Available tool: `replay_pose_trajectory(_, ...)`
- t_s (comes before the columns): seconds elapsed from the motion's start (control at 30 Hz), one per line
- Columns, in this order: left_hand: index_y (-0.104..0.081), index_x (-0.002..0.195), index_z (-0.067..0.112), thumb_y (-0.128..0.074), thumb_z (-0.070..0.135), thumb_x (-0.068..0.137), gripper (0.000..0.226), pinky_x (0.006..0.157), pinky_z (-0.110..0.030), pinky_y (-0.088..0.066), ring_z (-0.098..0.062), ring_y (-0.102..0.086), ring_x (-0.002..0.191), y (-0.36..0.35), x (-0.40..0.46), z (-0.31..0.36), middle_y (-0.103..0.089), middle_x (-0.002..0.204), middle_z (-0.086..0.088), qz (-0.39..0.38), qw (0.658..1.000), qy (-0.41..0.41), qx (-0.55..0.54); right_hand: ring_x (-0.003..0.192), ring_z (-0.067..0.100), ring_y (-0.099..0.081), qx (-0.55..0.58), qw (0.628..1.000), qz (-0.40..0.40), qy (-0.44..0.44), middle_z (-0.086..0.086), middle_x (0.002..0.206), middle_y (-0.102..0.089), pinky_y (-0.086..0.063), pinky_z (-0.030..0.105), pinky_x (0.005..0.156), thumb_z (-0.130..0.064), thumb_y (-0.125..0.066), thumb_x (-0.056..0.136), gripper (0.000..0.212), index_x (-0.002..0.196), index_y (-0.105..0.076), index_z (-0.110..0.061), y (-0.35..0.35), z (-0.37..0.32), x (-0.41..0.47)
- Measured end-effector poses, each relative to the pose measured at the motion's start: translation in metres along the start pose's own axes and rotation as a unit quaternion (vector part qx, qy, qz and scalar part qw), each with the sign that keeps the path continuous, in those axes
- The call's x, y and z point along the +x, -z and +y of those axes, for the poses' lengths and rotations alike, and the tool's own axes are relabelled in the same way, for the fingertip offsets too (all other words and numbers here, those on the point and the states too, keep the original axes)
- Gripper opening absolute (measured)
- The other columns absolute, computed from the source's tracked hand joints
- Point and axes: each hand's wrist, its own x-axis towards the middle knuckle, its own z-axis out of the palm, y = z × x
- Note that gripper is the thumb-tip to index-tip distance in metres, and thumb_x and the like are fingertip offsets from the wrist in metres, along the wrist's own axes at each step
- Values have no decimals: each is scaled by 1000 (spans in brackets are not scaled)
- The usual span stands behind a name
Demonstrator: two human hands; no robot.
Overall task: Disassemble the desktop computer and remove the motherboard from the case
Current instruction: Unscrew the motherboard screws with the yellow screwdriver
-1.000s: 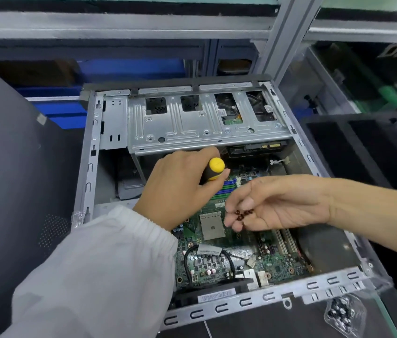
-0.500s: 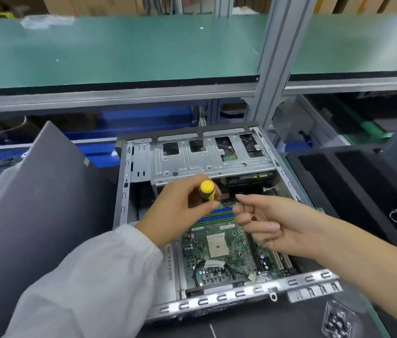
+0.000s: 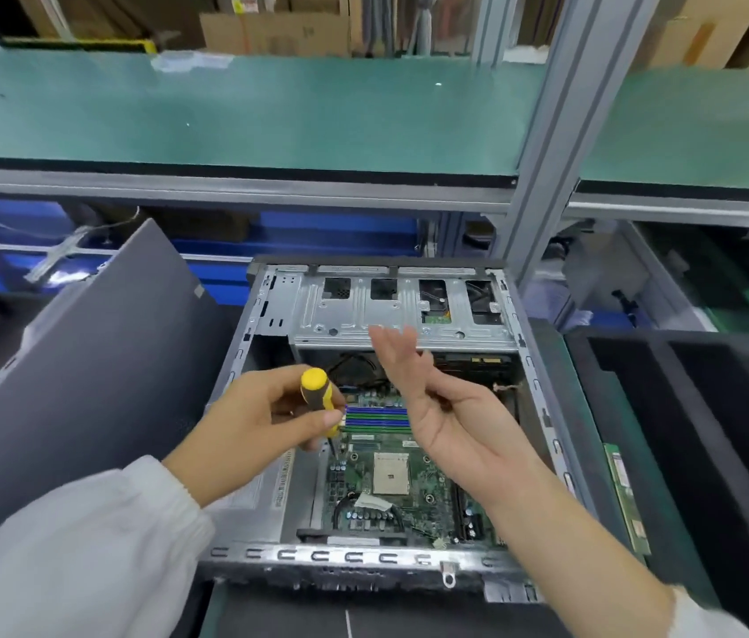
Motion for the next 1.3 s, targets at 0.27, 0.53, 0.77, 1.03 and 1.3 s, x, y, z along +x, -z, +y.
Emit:
replay_pose_trajectory(0.27,-70,86,18,-70,11,85,7,66,-23,-55,-18,-66,70,2,3,-1,-71,88,-6,-32,999,13,30,114,46,-55,-102,995,-4,-1,29,123,-57,-48,44,96,5,-41,86,34,112,-60,15,-6,0,7)
replay_pose_trajectory(0.53,-76,80,34,-82,39,68,15,90,-29,-37,-6,-48,90,-2,3,-18,-62,84,19,-9,974,-7,227,46,16,-23,-824,563,15,62,-2,51,-32,-20,20,47,-55,-61,80,31,84,-66,-25,-4,6,28)
replay_pose_trajectory(0.77,-78,73,25,-80,51,64,27,110,-30,-11,-10,-34,123,-11,-3,-50,-49,112,26,43,951,-59,302,48,1,-30,-986,123,-5,115,-10,46,-31,-33,26,58,-74,-54,67,46,97,-61,-40,6,29,32)
replay_pose_trajectory(1.03,-77,80,30,-80,49,64,25,117,-33,10,-10,-31,130,-11,-2,-54,-57,121,16,12,949,-57,309,42,-2,-26,-976,167,-27,138,-15,45,-24,-22,11,48,-51,-64,80,27,96,-66,-28,27,27,26)
replay_pose_trajectory(1.3,-75,95,31,-78,40,72,24,118,-38,9,-5,-29,134,4,-4,-50,-55,125,17,-20,949,-56,309,42,-2,-30,-971,189,-53,134,-16,46,-25,-29,20,41,-51,-49,90,36,96,-66,-20,44,23,24)
